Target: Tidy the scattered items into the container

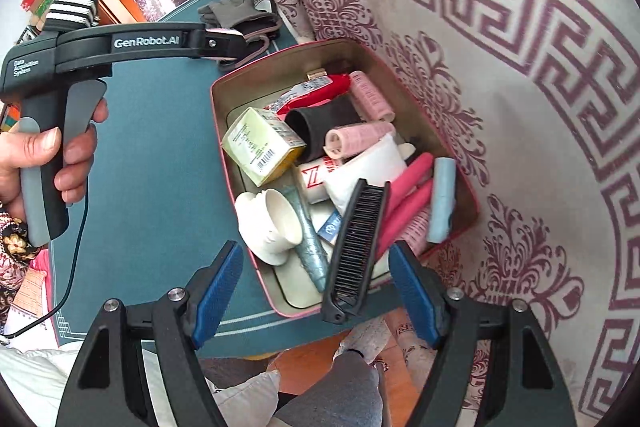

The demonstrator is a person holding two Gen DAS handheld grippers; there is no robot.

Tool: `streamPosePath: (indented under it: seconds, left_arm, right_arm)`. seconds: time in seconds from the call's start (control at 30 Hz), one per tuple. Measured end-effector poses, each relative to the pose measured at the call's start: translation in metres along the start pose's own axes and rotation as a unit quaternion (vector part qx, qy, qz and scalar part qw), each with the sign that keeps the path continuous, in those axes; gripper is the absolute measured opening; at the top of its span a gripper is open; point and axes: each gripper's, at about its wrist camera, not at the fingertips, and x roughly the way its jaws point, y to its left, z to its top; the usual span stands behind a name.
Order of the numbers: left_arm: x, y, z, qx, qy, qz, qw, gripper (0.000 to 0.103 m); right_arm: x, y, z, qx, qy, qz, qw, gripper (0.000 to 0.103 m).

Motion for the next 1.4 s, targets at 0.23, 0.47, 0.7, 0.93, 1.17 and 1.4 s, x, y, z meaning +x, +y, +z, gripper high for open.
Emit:
streamPosePath:
  seconds: [0.23, 0.47, 0.7, 0.93, 1.17, 1.4]
  left_arm:
    - [-0.001, -0.028, -0.002, 0.0, 0.005, 0.026, 0.9996, 0.091]
    - [-0.01, -0.011, -0.027, -0.05, 0.01, 0.045, 0.9977, 0.091]
    - [-0.027, 0.023, -0.06, -0.097, 0.013, 0.068, 0.9929, 0.091]
    - [-0.047, 0.061, -0.091, -0.131, 0.013, 0.103, 0.9859, 0.091]
    - [-0.066, 0.086, -0.115, -0.134, 0.002, 0.139, 0.9813, 0.091]
    - [-0.08, 0.112, -0.134, -0.16, -0.006, 0.141, 0.977, 0.091]
  right_arm:
    - [-0.012, -0.028, -0.01, 0.014, -0.012, 0.009, 1.0, 0.079]
    - [-0.006, -0.024, -0.008, 0.007, -0.008, 0.026, 1.0, 0.079]
    - [0.006, 0.013, 0.0, -0.032, 0.0, 0.042, 0.999, 0.079]
    - [0.02, 0.061, 0.008, -0.074, 0.015, 0.054, 0.996, 0.079]
    - [0.039, 0.099, 0.015, -0.09, 0.036, 0.064, 0.993, 0.08]
    - [0.05, 0.138, 0.024, -0.119, 0.042, 0.064, 0.99, 0.08]
